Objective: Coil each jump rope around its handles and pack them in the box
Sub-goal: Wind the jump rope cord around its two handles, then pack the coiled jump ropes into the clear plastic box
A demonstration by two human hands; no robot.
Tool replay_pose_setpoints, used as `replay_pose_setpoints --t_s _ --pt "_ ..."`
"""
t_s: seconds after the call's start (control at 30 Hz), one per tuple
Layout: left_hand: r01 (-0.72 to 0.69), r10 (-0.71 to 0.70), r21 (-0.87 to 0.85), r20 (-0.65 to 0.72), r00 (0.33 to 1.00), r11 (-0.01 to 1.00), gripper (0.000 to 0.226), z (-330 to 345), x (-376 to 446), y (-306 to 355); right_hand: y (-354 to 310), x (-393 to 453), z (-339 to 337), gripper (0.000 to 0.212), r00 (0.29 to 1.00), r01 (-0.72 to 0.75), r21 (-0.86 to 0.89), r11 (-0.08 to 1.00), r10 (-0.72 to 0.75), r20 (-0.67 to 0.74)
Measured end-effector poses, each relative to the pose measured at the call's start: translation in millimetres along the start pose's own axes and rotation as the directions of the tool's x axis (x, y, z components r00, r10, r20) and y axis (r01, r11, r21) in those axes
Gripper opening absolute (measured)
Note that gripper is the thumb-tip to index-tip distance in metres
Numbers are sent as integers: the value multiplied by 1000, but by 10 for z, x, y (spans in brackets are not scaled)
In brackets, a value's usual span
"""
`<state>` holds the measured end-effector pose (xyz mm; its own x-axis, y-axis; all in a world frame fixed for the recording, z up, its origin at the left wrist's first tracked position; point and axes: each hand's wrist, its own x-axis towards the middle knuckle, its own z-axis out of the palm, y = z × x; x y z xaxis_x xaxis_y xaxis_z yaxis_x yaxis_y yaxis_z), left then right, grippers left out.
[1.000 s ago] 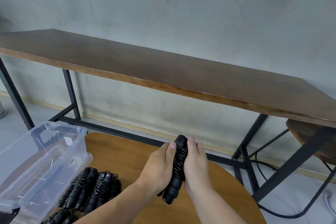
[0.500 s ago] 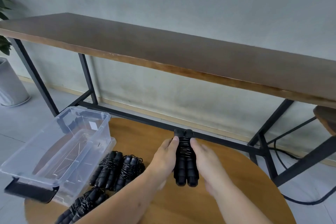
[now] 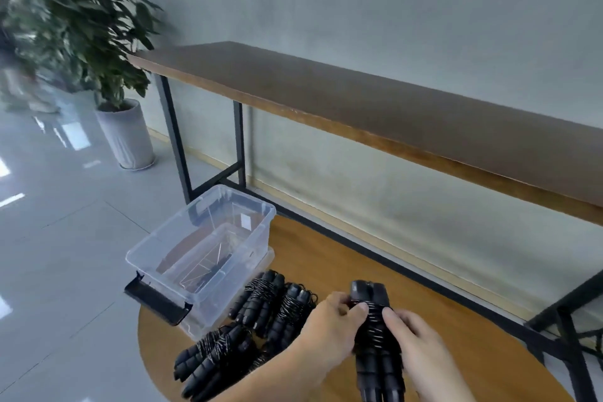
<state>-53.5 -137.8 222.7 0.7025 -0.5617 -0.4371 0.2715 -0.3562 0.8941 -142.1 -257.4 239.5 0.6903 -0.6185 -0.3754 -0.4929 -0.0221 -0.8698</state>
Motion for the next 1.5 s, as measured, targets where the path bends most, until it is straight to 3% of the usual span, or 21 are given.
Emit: replay_pose_setpoints --t_s 0.1,0.27,0.33,0.53,0.77,1.03,1.27,1.5 --pt "-26 25 -2 -63 998 1000 41 -203 -108 -14 -122 -1 155 19 995 58 2 998 -58 81" --pt "-65 57 -50 -142 988 997 33 -661 -280 -58 -281 -80 534 32 987 76 51 996 -82 138" --pt "-94 83 -71 -143 986 993 47 -872 -324 -69 -370 -109 690 28 983 79 39 996 -85 162" --pt "-161 139 -172 -131 982 972 35 -1670 -356 -157 -711 -172 1394 15 983 104 20 994 -106 147" --pt "-120 107 -263 -65 992 957 39 -3075 -335 -282 -1189 -219 2708 17 982 124 -65 990 -113 155" --pt "-167 126 -296 -152 980 941 35 -3821 -17 -380 -1329 -189 3348 18 995 81 -106 991 -88 -57" --pt "-123 72 -242 -208 976 963 40 -3991 511 -358 -1311 256 3522 30 982 20 73 997 -6 -191" --pt "-14 -42 -194 -279 959 981 29 -4030 1128 -193 -1375 849 3638 23 970 34 174 984 10 -243"
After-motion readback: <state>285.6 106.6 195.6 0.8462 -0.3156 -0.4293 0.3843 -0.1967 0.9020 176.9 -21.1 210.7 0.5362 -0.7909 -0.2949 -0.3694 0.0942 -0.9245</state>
